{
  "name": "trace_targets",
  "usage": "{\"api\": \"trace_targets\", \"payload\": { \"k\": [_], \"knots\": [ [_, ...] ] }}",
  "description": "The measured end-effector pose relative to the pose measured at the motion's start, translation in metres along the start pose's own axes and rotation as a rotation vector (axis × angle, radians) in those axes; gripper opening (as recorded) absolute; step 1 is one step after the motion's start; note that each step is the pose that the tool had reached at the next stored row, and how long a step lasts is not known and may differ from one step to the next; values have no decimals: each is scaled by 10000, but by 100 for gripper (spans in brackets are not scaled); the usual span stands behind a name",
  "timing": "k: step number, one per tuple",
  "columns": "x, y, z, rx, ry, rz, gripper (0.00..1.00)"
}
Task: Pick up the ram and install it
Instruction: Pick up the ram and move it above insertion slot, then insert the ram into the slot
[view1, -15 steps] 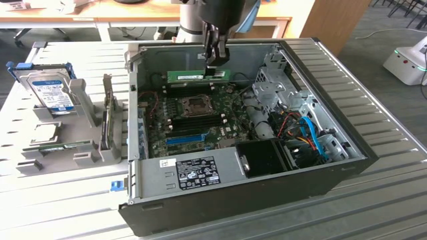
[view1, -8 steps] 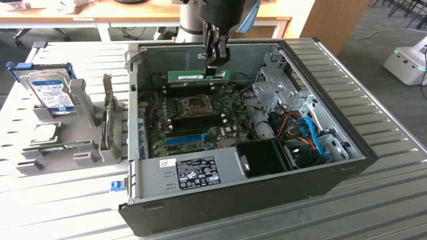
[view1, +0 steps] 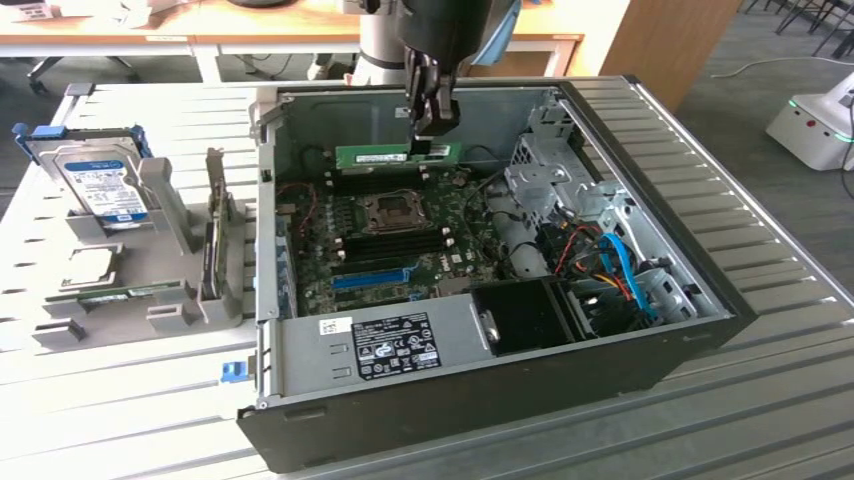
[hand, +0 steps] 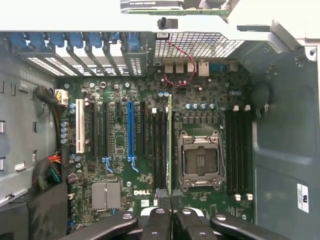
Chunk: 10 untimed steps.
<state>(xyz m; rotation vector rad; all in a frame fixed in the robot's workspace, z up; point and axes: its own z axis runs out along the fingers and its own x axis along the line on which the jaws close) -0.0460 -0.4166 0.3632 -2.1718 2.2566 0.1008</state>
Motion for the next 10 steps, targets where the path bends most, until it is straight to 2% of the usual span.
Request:
{"api": "trace_targets", "payload": {
  "k": [10],
  "knots": [
    [2, -1, 26, -7, 7, -171, 12]
  ]
}}
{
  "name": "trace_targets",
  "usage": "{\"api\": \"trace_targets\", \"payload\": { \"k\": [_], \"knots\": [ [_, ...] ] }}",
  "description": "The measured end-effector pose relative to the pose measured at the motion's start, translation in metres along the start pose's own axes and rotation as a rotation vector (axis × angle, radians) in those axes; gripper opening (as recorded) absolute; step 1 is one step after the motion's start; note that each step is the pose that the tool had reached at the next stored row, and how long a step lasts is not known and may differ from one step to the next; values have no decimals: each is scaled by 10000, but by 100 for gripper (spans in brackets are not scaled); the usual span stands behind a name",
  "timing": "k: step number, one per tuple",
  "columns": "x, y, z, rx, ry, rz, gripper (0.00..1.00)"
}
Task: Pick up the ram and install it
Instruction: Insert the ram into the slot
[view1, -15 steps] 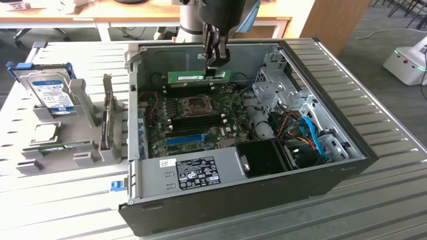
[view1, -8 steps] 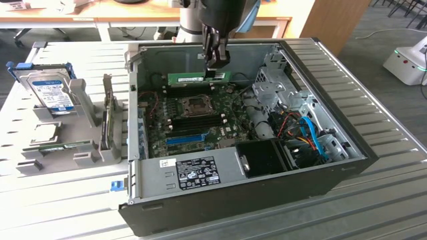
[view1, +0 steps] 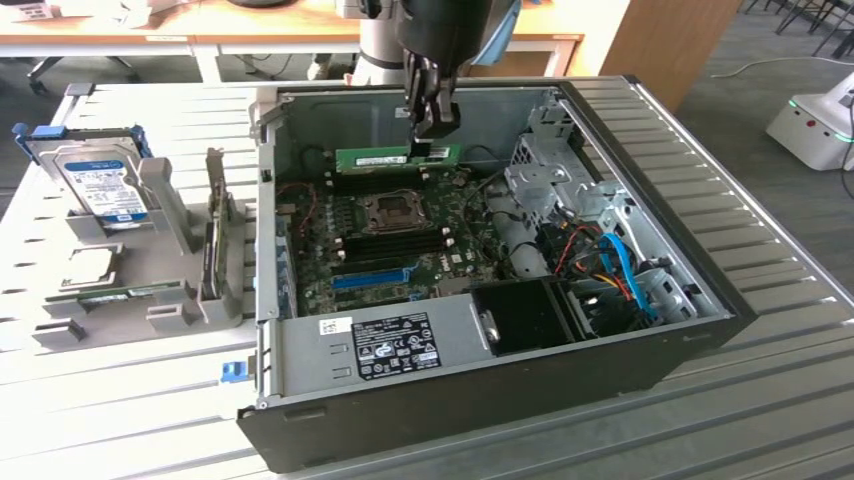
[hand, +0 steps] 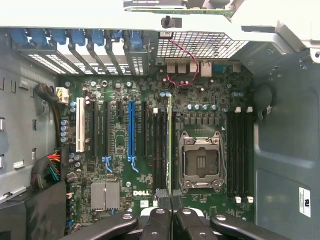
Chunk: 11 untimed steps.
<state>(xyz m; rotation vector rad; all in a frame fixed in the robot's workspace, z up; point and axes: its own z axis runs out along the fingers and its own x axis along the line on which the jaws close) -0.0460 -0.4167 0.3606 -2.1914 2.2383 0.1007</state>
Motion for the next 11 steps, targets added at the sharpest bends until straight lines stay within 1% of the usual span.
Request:
{"api": "trace_targets", "payload": {
  "k": [5, 11],
  "knots": [
    [2, 0, 14, 3, -3, 0, 12],
    [11, -2, 54, 2, -1, 0, 12]
  ]
}}
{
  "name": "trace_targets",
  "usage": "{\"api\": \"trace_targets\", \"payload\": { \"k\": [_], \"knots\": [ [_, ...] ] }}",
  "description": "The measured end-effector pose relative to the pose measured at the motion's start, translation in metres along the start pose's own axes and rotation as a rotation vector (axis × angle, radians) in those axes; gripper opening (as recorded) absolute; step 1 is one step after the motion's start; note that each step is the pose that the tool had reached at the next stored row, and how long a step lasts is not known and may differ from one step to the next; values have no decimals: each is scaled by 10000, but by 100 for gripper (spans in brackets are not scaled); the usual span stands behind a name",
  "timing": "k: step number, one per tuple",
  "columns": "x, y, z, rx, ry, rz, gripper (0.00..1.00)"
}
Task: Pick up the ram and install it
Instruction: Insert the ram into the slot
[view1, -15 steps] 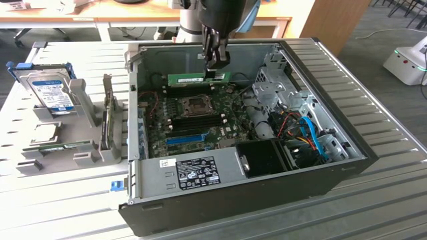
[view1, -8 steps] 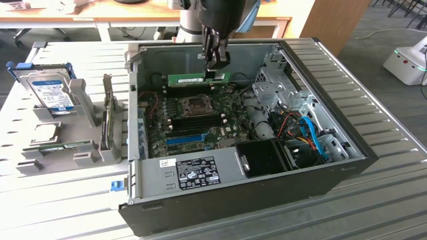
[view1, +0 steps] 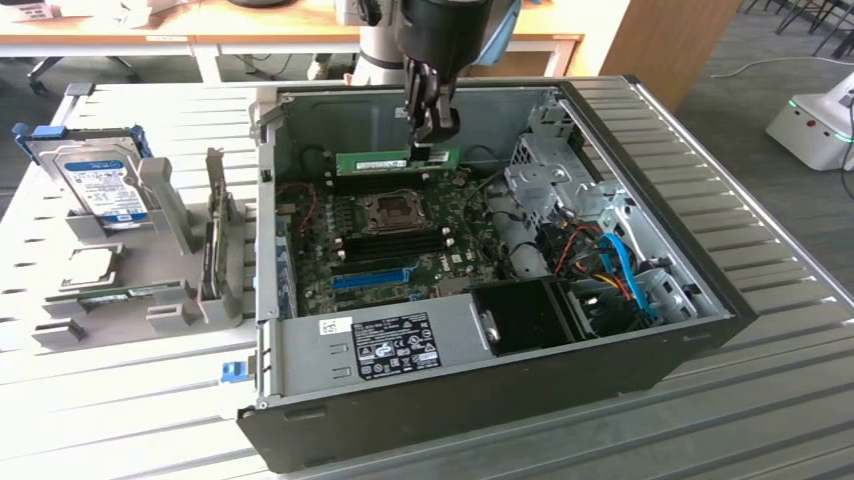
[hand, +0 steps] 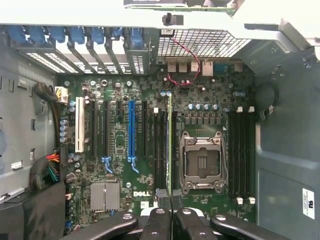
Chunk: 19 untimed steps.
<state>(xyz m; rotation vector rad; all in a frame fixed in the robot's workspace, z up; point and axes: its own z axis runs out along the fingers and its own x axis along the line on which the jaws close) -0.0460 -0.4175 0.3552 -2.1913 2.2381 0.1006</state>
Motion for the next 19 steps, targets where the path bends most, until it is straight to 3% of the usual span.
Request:
{"api": "trace_targets", "payload": {
  "k": [19],
  "knots": [
    [34, -7, 173, 1, 0, 0, 12]
  ]
}}
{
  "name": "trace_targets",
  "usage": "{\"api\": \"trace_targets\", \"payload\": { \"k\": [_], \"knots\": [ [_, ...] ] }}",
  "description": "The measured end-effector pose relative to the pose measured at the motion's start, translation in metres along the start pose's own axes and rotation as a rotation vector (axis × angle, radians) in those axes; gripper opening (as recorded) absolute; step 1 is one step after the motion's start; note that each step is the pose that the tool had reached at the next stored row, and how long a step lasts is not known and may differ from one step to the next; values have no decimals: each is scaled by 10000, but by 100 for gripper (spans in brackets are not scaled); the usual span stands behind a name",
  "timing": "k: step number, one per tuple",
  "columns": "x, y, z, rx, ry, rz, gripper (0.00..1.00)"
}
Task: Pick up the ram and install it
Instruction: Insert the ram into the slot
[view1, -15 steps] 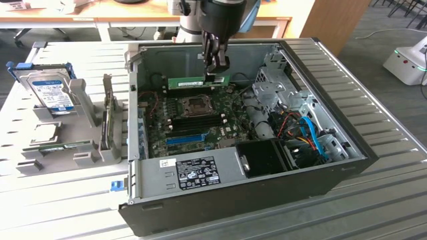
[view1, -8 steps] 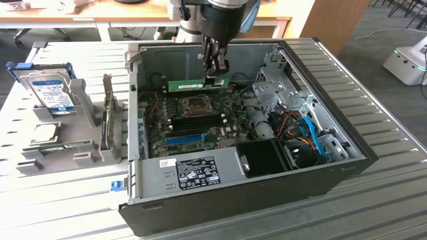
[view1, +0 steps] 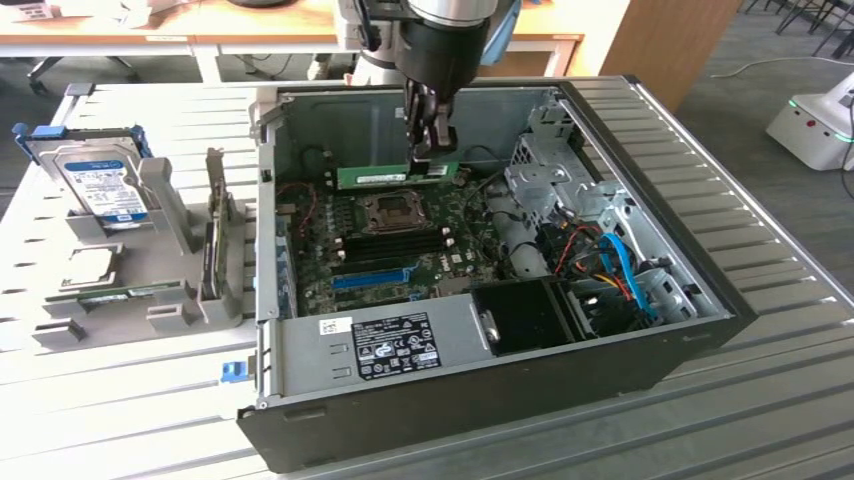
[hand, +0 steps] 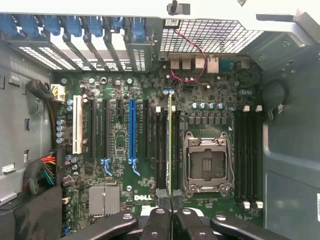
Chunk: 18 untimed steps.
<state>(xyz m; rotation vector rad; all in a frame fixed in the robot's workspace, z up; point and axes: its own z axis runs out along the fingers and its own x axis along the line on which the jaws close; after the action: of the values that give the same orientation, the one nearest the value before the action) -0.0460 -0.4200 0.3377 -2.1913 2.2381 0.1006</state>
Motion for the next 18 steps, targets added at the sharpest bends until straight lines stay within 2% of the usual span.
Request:
{"api": "trace_targets", "payload": {
  "k": [18],
  "knots": [
    [27, -4, 132, -1, 1, 0, 12]
  ]
}}
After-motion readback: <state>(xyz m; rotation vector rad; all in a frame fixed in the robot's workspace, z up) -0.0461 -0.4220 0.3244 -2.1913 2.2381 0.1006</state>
